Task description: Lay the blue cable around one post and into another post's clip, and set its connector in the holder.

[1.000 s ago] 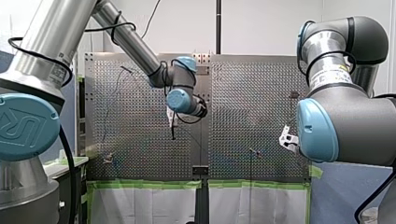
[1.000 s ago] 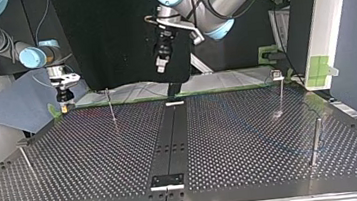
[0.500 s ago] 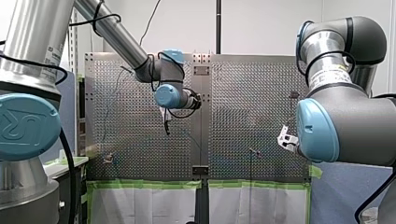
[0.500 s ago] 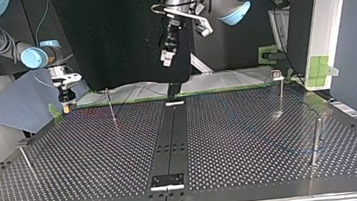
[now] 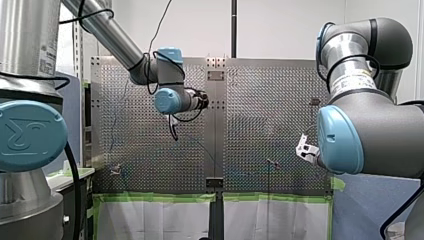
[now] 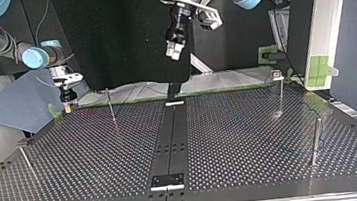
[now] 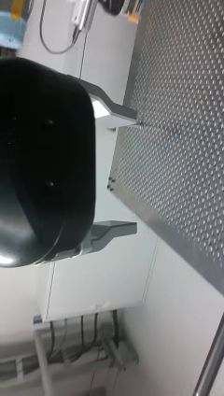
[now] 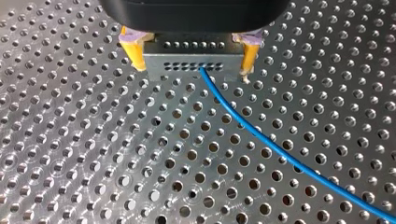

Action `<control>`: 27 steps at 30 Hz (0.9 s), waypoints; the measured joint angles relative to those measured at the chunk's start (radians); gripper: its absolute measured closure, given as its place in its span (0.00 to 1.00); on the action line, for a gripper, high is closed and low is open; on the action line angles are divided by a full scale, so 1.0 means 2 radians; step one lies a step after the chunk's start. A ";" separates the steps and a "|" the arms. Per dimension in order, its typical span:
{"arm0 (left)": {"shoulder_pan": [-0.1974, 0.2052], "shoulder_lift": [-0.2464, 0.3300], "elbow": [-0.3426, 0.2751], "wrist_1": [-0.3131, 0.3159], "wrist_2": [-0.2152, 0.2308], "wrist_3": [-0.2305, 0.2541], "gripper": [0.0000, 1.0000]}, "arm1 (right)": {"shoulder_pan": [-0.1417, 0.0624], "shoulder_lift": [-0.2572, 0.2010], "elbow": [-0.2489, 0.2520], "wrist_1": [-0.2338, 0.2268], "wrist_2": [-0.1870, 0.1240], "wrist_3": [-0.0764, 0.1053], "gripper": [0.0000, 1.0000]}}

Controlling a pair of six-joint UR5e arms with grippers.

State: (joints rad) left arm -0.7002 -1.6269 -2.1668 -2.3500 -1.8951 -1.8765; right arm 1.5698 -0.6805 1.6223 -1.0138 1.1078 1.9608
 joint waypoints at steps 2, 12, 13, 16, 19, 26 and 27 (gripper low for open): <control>0.002 0.005 -0.010 0.010 0.000 0.000 0.00 | 0.002 0.000 0.000 0.000 0.000 0.000 1.00; 0.006 0.009 -0.056 0.056 0.002 -0.001 0.00 | 0.005 0.000 0.000 0.000 0.000 0.000 1.00; 0.006 0.009 -0.059 0.059 0.002 -0.001 0.00 | 0.005 0.000 0.000 0.000 0.000 0.000 1.00; 0.007 0.009 -0.071 0.068 0.002 0.000 0.00 | 0.005 0.000 0.000 -0.001 0.000 0.000 1.00; 0.009 0.009 -0.084 0.071 0.002 0.001 0.00 | 0.006 0.000 0.000 -0.001 0.000 0.000 1.00; 0.014 0.009 -0.115 0.068 0.001 0.007 0.00 | 0.006 0.000 0.000 -0.002 0.000 0.000 1.00; 0.015 0.009 -0.119 0.068 0.001 0.008 0.00 | 0.006 0.000 0.000 -0.002 0.000 0.000 1.00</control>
State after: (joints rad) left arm -0.6694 -1.6094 -2.4048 -2.2131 -1.8938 -1.8615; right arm 1.5823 -0.6805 1.6223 -1.0172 1.1076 1.9607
